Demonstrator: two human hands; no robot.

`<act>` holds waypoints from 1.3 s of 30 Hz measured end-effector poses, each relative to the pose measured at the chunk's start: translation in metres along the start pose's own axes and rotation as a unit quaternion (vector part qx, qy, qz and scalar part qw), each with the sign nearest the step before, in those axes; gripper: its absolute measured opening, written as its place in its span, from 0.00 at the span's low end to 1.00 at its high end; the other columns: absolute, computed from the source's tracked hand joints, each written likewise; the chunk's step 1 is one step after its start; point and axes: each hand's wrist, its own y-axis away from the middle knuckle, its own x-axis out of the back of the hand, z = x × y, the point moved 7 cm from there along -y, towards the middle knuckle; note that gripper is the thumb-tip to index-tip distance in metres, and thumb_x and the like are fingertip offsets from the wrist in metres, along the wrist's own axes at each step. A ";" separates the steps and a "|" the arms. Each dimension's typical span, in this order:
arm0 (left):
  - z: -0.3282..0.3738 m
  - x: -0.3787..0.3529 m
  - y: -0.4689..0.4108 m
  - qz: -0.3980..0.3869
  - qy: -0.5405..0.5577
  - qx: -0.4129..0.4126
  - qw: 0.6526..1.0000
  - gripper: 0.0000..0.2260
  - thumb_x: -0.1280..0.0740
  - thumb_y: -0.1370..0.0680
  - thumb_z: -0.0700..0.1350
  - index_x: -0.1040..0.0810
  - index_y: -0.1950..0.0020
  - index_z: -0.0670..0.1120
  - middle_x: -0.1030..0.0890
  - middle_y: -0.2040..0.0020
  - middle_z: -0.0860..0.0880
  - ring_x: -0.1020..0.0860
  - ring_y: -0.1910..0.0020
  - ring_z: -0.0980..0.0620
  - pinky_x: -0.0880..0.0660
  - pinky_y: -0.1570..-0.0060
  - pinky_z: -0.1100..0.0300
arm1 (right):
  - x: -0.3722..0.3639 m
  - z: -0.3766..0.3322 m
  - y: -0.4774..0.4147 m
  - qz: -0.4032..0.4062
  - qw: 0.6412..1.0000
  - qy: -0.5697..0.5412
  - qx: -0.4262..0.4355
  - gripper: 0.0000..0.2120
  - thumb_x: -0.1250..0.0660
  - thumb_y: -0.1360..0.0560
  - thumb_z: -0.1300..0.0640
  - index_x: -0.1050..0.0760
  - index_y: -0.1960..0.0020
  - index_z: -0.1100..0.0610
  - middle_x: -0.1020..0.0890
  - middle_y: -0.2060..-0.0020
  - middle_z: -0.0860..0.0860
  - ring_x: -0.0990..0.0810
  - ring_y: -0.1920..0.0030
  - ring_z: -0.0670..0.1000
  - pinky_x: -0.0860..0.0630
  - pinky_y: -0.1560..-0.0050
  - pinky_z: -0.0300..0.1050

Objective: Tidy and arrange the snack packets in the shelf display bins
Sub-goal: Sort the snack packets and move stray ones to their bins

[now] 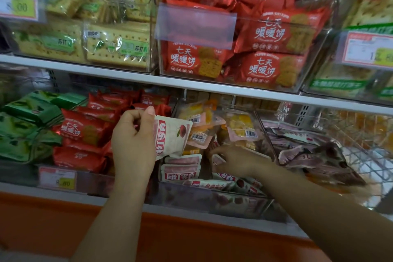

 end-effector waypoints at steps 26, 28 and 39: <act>0.022 -0.021 0.027 -0.050 0.048 -0.078 0.995 0.10 0.39 0.23 0.55 0.28 0.58 0.50 0.20 0.60 0.44 0.20 0.61 0.43 0.23 0.64 0.44 | 0.063 0.017 0.081 0.415 0.904 -0.101 -0.022 0.19 0.38 0.22 0.59 0.31 0.71 0.56 0.31 0.77 0.48 0.34 0.76 0.44 0.36 0.74 0.33; 0.027 -0.025 0.034 -0.059 0.060 -0.091 0.992 0.11 0.40 0.25 0.58 0.28 0.58 0.51 0.21 0.60 0.45 0.20 0.61 0.44 0.23 0.66 0.47 | 0.067 0.031 0.101 0.462 0.872 -0.158 -0.034 0.20 0.37 0.22 0.59 0.33 0.73 0.56 0.34 0.79 0.47 0.37 0.77 0.43 0.38 0.75 0.33; 0.044 -0.104 0.090 -0.058 0.111 -0.134 0.983 0.09 0.40 0.23 0.59 0.31 0.58 0.56 0.24 0.59 0.52 0.22 0.59 0.54 0.24 0.65 0.61 | 0.057 0.143 0.170 0.538 0.606 -0.552 -0.197 0.12 0.37 0.22 0.55 0.21 0.59 0.60 0.19 0.68 0.53 0.21 0.70 0.49 0.26 0.73 0.38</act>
